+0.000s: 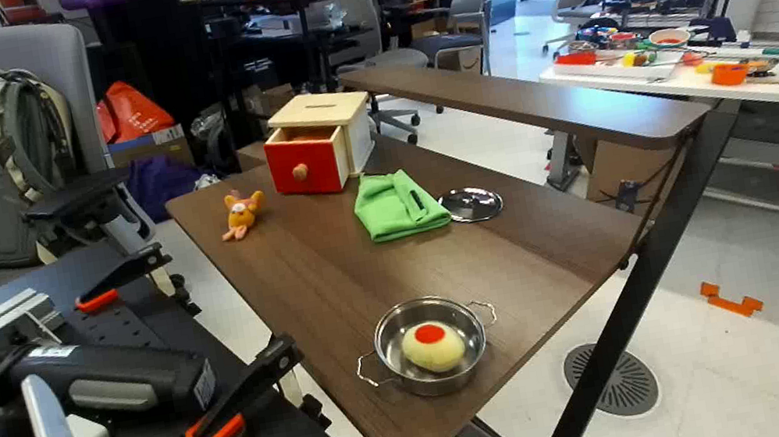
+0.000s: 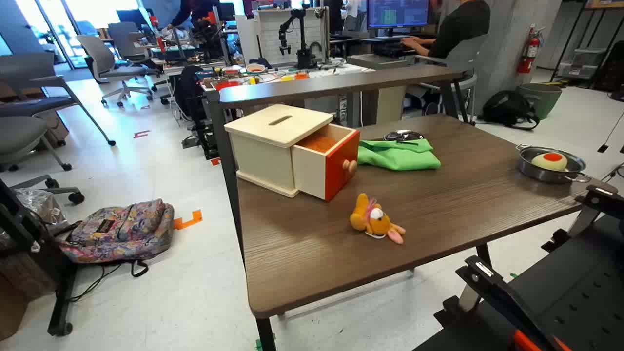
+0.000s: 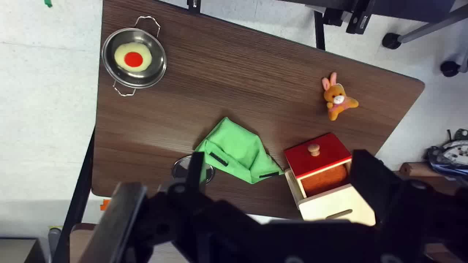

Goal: Pick up the lid from the table and put it on the pot.

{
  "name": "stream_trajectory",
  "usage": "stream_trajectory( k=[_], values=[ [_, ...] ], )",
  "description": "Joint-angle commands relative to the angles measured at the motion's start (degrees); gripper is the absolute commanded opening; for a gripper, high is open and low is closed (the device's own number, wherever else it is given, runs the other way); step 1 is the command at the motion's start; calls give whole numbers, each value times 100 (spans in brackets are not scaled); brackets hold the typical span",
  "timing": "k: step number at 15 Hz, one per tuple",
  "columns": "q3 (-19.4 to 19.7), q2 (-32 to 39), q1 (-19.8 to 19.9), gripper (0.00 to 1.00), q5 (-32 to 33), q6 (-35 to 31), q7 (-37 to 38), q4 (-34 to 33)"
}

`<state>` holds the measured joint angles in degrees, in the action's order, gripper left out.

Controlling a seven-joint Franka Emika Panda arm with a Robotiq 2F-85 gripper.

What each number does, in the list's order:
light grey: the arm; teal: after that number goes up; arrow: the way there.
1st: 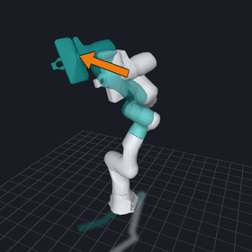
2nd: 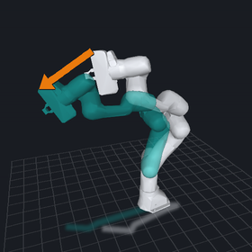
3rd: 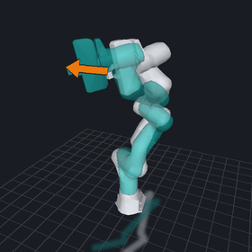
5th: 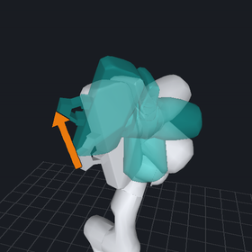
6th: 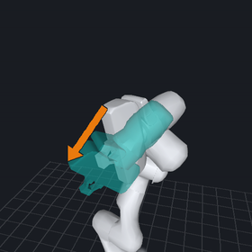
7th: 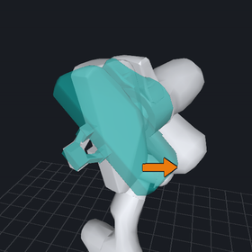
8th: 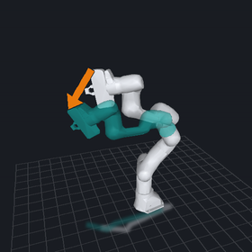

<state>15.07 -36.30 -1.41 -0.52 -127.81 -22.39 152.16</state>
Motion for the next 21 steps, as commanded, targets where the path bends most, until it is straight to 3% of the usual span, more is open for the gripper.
stream_trajectory(
  k=[1,5,9,15,21],
  values=[
    [-84,13,86,100,-66,18,-48,-12],
    [-84,13,87,100,-66,18,-48,-12],
    [-110,670,-98,100,-530,-168,259,-510],
    [-496,2563,-84,100,-1111,-805,1044,-1623],
    [-885,4657,120,100,-880,-2594,1832,-2447]
  ],
)
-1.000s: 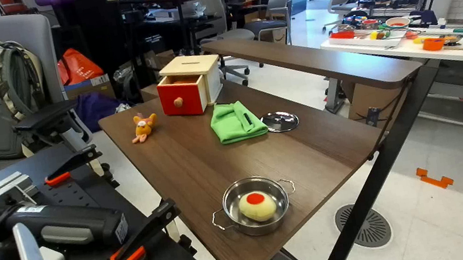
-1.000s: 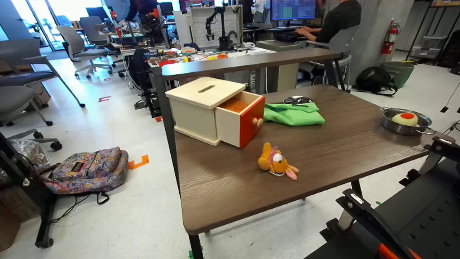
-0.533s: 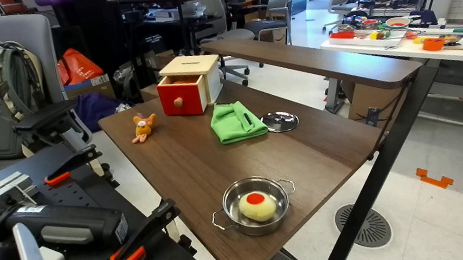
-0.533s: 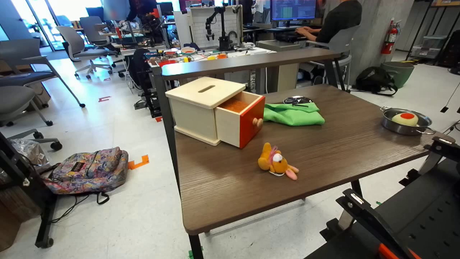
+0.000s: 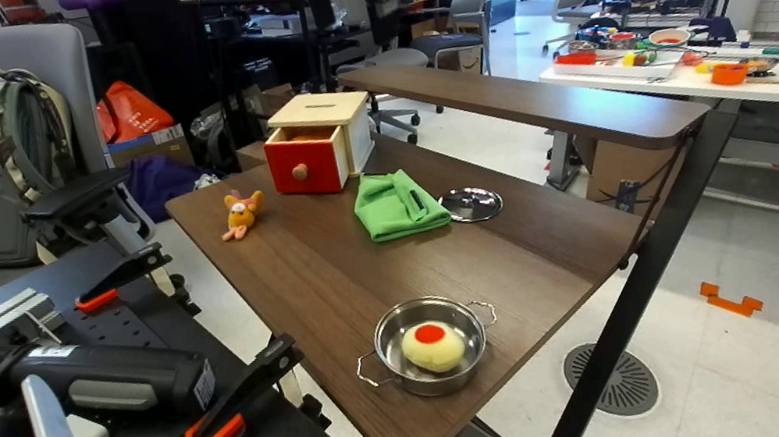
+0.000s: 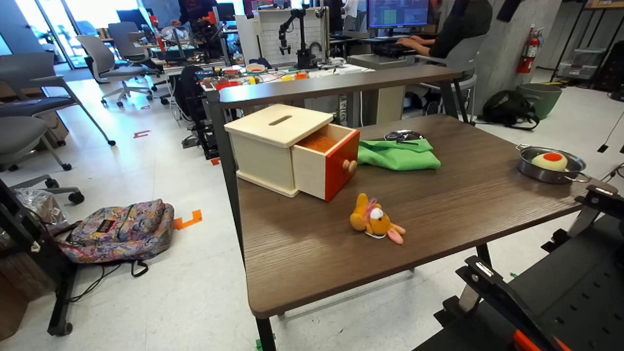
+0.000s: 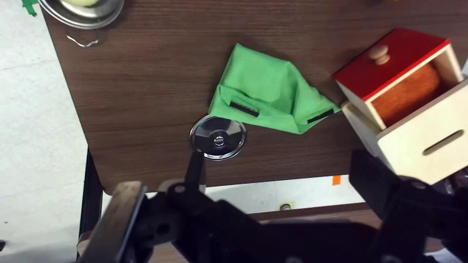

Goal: Pick up the lid from the table and put it on the pot.

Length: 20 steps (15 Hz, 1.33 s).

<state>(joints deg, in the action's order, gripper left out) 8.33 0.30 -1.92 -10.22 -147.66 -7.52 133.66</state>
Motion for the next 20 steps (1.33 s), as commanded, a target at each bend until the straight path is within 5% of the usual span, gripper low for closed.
stream_trajectory(
  k=[1,11,20],
  values=[
    [-241,1272,192,100,164,-764,485,-739],
    [-170,3351,139,100,494,-739,1355,-2530],
    [-101,4218,117,100,837,-350,1574,-3378]
  ],
)
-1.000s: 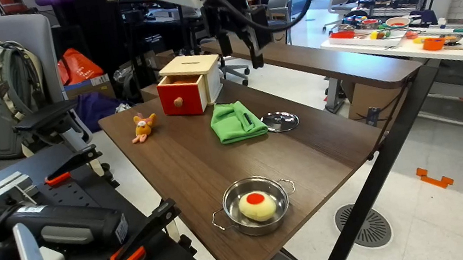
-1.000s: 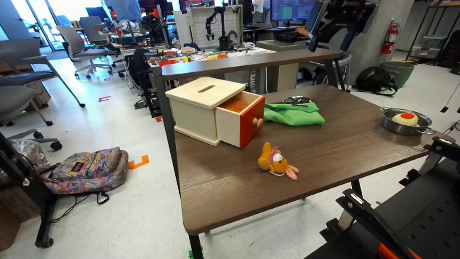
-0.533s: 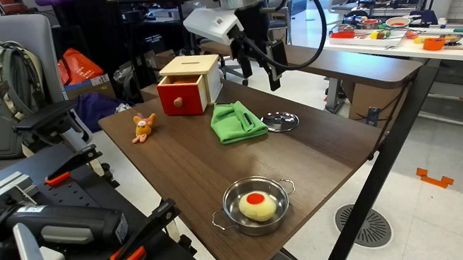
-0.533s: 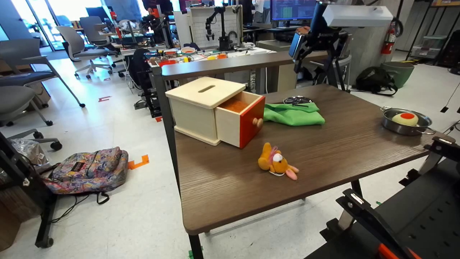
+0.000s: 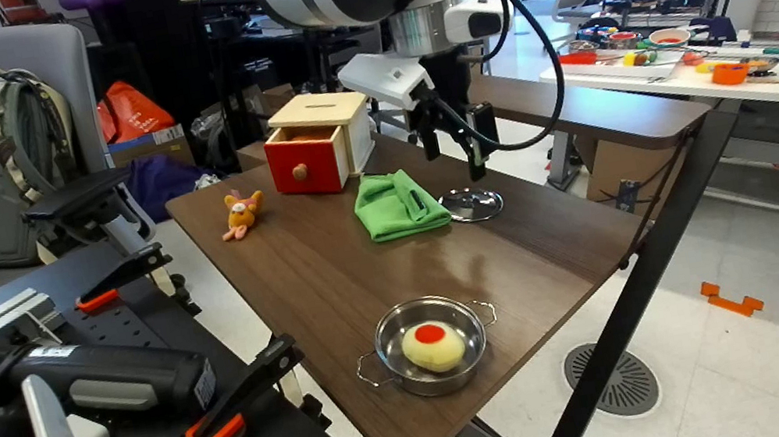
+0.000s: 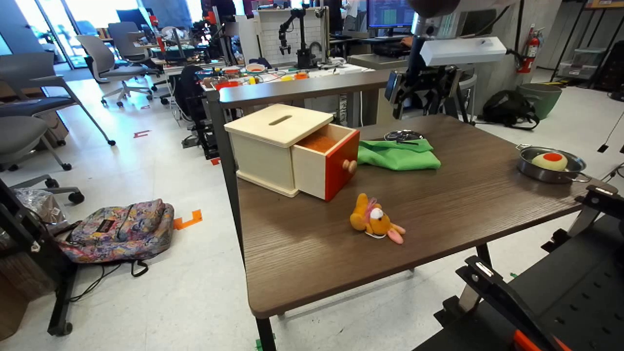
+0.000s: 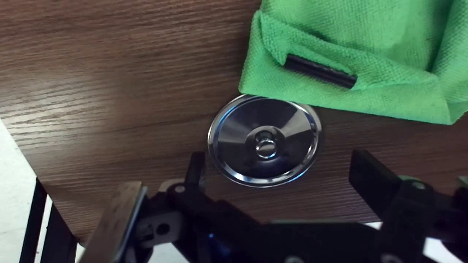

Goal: Pick up the lid from the table and put it on the pot.

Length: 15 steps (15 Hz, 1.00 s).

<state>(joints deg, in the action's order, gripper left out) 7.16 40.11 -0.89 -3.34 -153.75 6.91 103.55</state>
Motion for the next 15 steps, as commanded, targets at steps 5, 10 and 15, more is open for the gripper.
stream_trajectory(
  k=[5,10,15],
  values=[
    [-19,485,62,100,125,524,98,-693],
    [-35,665,95,100,118,781,86,-971],
    [-10,856,97,100,143,897,102,-1204]
  ],
)
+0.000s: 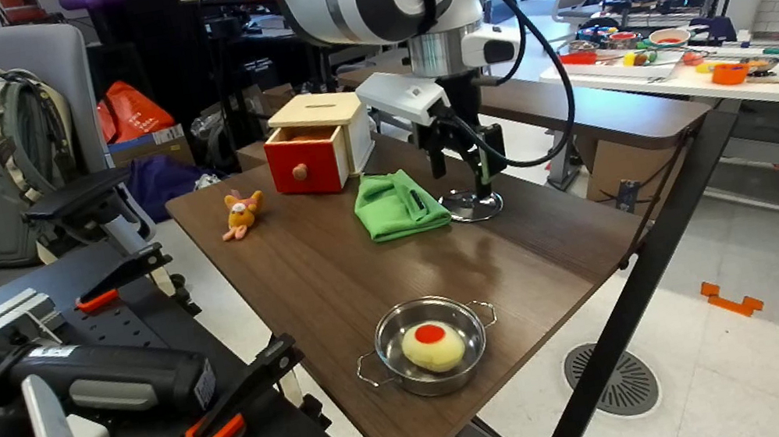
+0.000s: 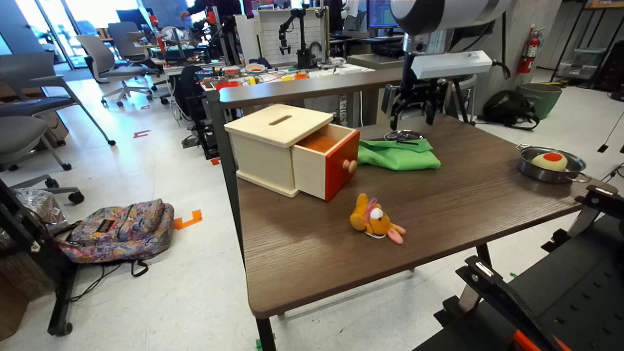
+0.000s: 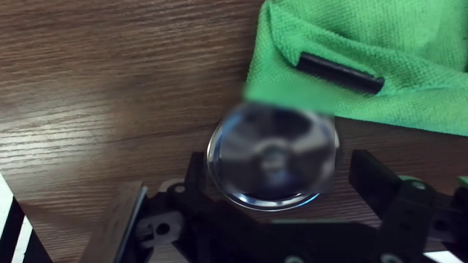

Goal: Pick up the lid from the table and put it on the pot.

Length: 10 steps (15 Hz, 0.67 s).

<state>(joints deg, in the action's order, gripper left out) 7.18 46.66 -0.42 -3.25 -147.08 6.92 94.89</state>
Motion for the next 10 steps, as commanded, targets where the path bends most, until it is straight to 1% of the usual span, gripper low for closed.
stream_trajectory(
  k=[1,5,6,7,8,9,10],
  values=[
    [-9,243,50,100,134,246,110,-386],
    [12,418,47,100,149,407,131,-592],
    [7,445,52,88,156,447,114,-628],
    [-3,474,58,72,173,479,85,-668],
    [-6,496,60,66,189,482,74,-692],
    [-8,516,60,56,199,485,72,-713],
    [-7,533,61,49,208,487,73,-737]
  ],
)
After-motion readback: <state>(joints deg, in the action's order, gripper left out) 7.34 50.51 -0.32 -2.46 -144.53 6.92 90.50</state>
